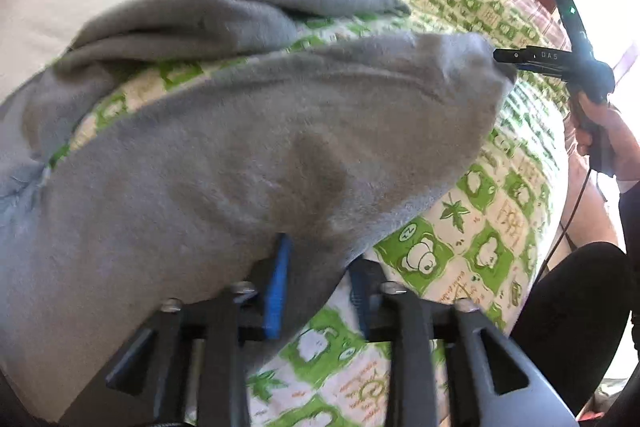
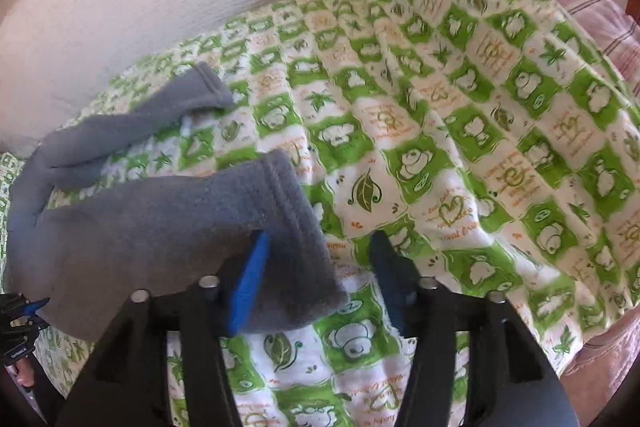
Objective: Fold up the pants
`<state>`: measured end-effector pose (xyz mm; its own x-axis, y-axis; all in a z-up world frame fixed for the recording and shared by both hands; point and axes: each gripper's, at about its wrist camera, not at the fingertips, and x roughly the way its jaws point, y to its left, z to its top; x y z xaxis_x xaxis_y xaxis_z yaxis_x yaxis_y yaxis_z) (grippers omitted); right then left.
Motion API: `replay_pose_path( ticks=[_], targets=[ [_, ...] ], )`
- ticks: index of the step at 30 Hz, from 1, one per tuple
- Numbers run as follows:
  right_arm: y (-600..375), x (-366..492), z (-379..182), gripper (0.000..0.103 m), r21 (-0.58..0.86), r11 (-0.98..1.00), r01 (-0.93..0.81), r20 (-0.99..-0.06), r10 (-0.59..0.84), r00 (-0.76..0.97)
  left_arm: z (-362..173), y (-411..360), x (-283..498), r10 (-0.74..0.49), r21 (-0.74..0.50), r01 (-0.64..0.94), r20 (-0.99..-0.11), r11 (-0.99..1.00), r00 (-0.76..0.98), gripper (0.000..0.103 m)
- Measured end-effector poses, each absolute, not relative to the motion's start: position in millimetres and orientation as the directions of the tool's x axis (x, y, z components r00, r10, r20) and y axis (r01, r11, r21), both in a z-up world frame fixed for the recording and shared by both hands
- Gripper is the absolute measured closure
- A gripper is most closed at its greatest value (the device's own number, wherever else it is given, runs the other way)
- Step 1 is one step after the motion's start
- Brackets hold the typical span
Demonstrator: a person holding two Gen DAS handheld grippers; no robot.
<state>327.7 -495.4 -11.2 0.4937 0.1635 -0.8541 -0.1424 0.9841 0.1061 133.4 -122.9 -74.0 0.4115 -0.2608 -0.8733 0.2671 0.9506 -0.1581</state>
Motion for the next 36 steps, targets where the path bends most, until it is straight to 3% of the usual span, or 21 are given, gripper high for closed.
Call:
replay_pose_path(
  ticks=[2,8,15,20,26,32,33,34,35,36],
  targets=[
    [-495.7,323.1,2.8,0.043,0.116,0.982,-0.15,-0.825,0.18,0.536,-58.7,-109.4,129.9,-0.247,-0.133,0.271,-0.861,0.953,0.445,0.047],
    [-453.7,332.5,31.4,0.041,0.161,0.935,-0.317,-0.755,0.323,0.57,-24.0,-81.7,161.1,-0.215,-0.082,0.273,-0.836,0.959,0.505,0.047],
    [-368.8,353.3,22.4,0.04,0.09,0.817,-0.57,-0.774,0.417,0.476,-9.9,-53.5,214.5,-0.133,0.068,0.35,-0.845,0.934,0.519,0.043],
    [-324.1,367.3,12.1,0.022,-0.109,0.695,-0.711,-0.817,0.346,0.462,-5.1,-46.7,260.2,-0.111,0.165,0.474,-0.858,0.865,0.501,0.035],
    [-311.9,401.2,-2.8,0.021,-0.159,0.613,-0.774,-0.867,0.289,0.406,-18.7,-47.6,319.5,-0.04,0.272,0.576,-0.881,0.771,0.471,0.032],
    [-309.1,426.8,-20.4,0.022,-0.145,0.609,-0.78,-0.887,0.269,0.375,-47.8,-45.5,370.4,-0.003,0.237,0.626,-0.934,0.743,0.357,0.032],
    [-309.2,428.9,-22.3,0.024,-0.131,0.61,-0.782,-0.89,0.275,0.364,-51.5,-45.8,372.3,-0.005,0.226,0.63,-0.94,0.743,0.342,0.038],
    [-309.0,430.2,-24.2,0.041,-0.108,0.61,-0.785,-0.893,0.287,0.346,-57.1,-46.9,374.2,-0.019,0.19,0.638,-0.952,0.746,0.306,0.048],
    [-308.9,433.0,-26.4,0.064,-0.086,0.614,-0.784,-0.899,0.291,0.326,-58.7,-47.2,374.3,-0.035,0.164,0.644,-0.958,0.747,0.285,0.076],
    [-309.3,435.2,-28.6,0.074,-0.066,0.624,-0.778,-0.906,0.288,0.308,-60.7,-48.7,373.5,-0.044,0.144,0.646,-0.963,0.75,0.266,0.086]
  ],
)
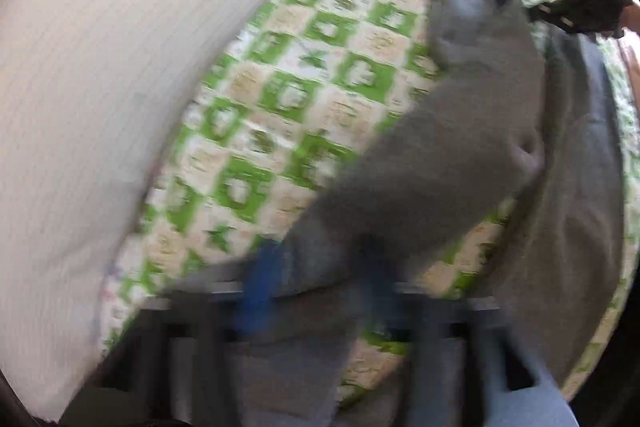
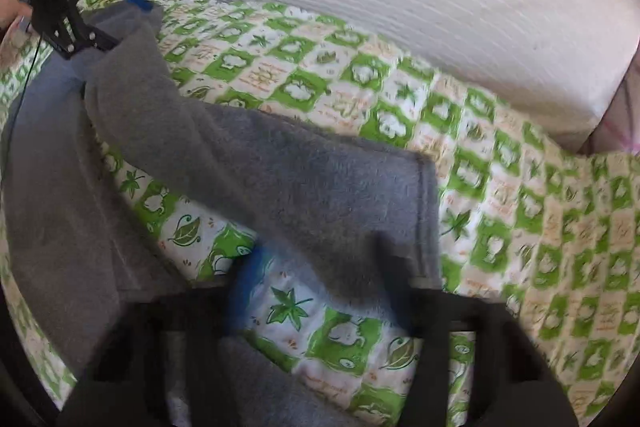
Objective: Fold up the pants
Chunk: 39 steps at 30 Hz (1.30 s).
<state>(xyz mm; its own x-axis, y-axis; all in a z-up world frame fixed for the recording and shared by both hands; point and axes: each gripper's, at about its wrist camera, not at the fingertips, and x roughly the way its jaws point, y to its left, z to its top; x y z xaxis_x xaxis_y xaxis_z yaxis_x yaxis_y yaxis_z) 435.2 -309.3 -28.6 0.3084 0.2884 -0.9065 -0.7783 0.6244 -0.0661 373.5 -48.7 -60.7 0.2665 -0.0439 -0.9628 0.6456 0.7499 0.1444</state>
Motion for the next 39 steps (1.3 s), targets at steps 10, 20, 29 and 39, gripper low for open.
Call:
replay_pose_path(
  ticks=[10,20,29,39],
  targets=[
    [-336.3,418.1,15.6,0.094,-0.105,0.71,-0.697,-0.831,0.323,0.454,-31.4,-51.4,311.3,-0.133,0.107,0.618,-0.935,0.779,0.329,0.095],
    [-365.9,397.9,31.8,0.094,-0.142,0.748,-0.649,-0.817,0.281,0.503,-3.0,-88.0,228.0,-0.259,0.008,0.593,-0.895,0.805,0.363,0.097],
    [-409.1,329.8,54.7,0.094,-0.198,0.786,-0.585,-0.739,0.272,0.616,-16.9,-108.7,172.5,-0.378,-0.126,0.543,-0.843,0.83,0.382,0.101],
    [-452.4,288.7,-28.2,0.095,-0.029,0.861,-0.508,-0.812,0.276,0.514,-46.4,-119.8,166.7,-0.301,-0.063,0.518,-0.87,0.853,0.39,0.096]
  ],
)
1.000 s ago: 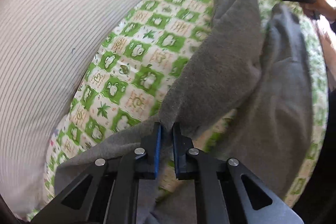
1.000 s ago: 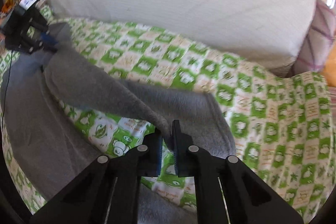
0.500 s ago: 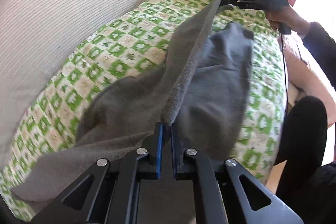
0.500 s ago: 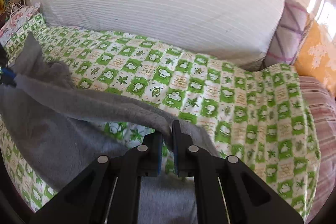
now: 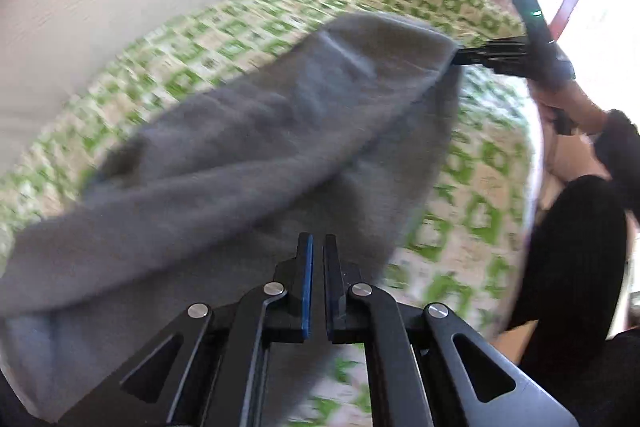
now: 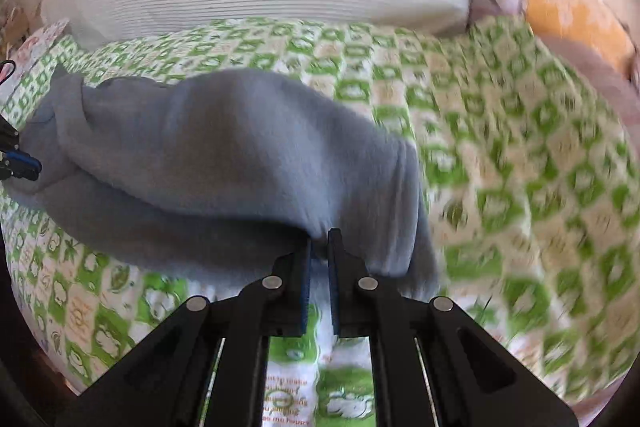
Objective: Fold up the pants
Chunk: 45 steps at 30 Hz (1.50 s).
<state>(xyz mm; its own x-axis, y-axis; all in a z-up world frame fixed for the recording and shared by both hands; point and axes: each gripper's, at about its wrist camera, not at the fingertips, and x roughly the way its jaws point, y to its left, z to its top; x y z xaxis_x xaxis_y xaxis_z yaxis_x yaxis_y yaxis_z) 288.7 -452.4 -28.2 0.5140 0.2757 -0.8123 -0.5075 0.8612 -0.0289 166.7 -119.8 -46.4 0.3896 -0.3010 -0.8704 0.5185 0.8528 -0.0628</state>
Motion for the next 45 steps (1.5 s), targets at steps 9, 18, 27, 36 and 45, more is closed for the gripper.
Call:
replay_pose_path(
  ticks=[9,18,27,36,45],
  targets=[
    [-455.7,289.3,-12.5,0.091,0.085,0.864,-0.497,-0.787,0.364,0.498,-38.6,-103.8,188.0,-0.195,0.096,0.544,-0.871,0.833,0.452,0.046],
    [-382.6,268.9,15.2,0.042,0.027,0.765,-0.644,-0.76,0.434,0.483,-27.1,-57.4,180.7,-0.156,0.101,0.456,-0.856,0.884,0.493,0.045],
    [-273.6,244.9,15.1,0.042,0.08,0.613,-0.786,-0.772,0.537,0.34,-17.9,71.0,161.8,-0.035,0.083,0.197,-0.846,0.977,0.533,0.041],
    [-143.6,219.5,-4.1,0.042,0.01,0.44,-0.898,-0.819,0.518,0.245,-14.8,177.1,169.5,0.125,0.15,0.005,-0.84,0.989,0.528,0.037],
    [-66.6,218.3,-21.8,0.03,-0.094,0.405,-0.909,-0.836,0.463,0.293,-28.0,257.6,213.1,0.28,0.286,-0.057,-0.843,0.957,0.459,0.031]
  ],
)
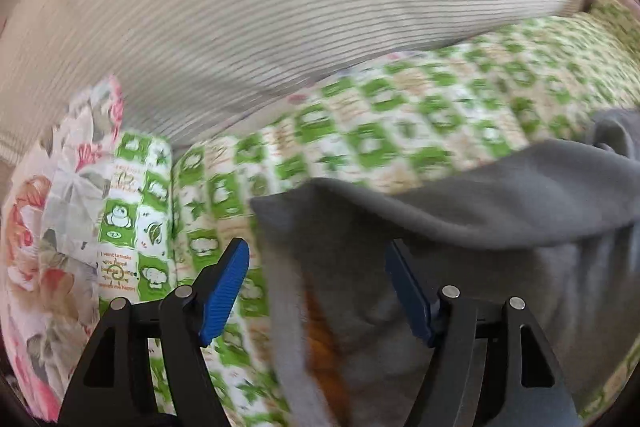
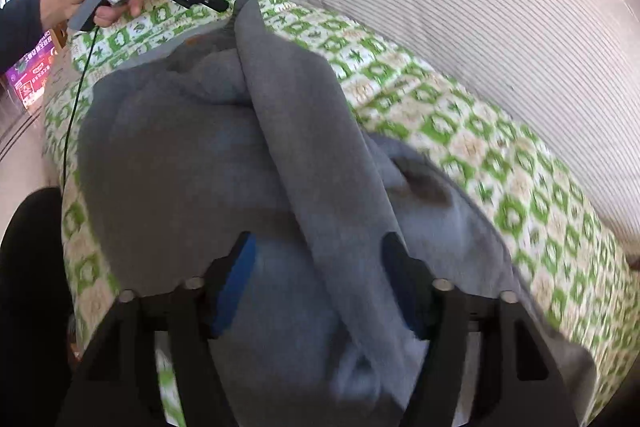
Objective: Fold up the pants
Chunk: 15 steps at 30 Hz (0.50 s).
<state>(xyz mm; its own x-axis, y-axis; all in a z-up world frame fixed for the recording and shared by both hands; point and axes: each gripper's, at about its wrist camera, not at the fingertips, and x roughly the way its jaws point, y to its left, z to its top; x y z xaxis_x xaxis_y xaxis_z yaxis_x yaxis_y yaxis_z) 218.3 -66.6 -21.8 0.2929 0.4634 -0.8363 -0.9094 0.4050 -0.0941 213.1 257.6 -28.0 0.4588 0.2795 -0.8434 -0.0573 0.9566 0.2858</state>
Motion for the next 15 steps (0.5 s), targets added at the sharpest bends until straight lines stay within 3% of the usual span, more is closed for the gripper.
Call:
replay_pose_path(
  ticks=[2,7,9,10,11,12,14,15],
  targets=[
    [-52.5,223.1,-22.0,0.024,-0.107,0.413,-0.905,-0.825,0.471,0.312,-37.3,279.9,221.5,0.267,0.245,-0.106,-0.863,0.964,0.429,0.031],
    [-22.2,247.6,-39.9,0.025,-0.093,0.46,-0.883,-0.844,0.435,0.315,-59.1,303.4,238.1,0.232,0.173,-0.179,-0.888,0.968,0.398,0.031],
    [-18.2,258.3,-45.6,0.043,-0.055,0.482,-0.875,-0.852,0.434,0.292,-62.8,304.5,241.9,0.217,0.149,-0.194,-0.887,0.97,0.407,0.033],
    [-17.6,265.5,-47.5,0.067,-0.017,0.498,-0.867,-0.858,0.438,0.268,-64.2,304.5,243.3,0.196,0.122,-0.195,-0.885,0.973,0.423,0.037],
    [-18.9,269.5,-50.0,0.076,0.011,0.515,-0.857,-0.86,0.442,0.255,-64.2,303.7,243.7,0.173,0.096,-0.191,-0.881,0.977,0.44,0.06],
    [-21.6,272.3,-50.5,0.08,0.039,0.525,-0.85,-0.856,0.457,0.243,-63.8,303.5,243.9,0.143,0.065,-0.185,-0.881,0.981,0.451,0.076],
    [-28.2,274.6,-47.5,0.09,0.089,0.533,-0.841,-0.844,0.49,0.221,-58.8,300.6,238.8,0.109,0.025,-0.176,-0.868,0.984,0.485,0.077],
    [-32.0,273.7,-44.4,0.091,0.107,0.533,-0.839,-0.837,0.504,0.213,-51.6,295.8,229.9,0.102,0.025,-0.155,-0.852,0.988,0.514,0.084]
  ],
)
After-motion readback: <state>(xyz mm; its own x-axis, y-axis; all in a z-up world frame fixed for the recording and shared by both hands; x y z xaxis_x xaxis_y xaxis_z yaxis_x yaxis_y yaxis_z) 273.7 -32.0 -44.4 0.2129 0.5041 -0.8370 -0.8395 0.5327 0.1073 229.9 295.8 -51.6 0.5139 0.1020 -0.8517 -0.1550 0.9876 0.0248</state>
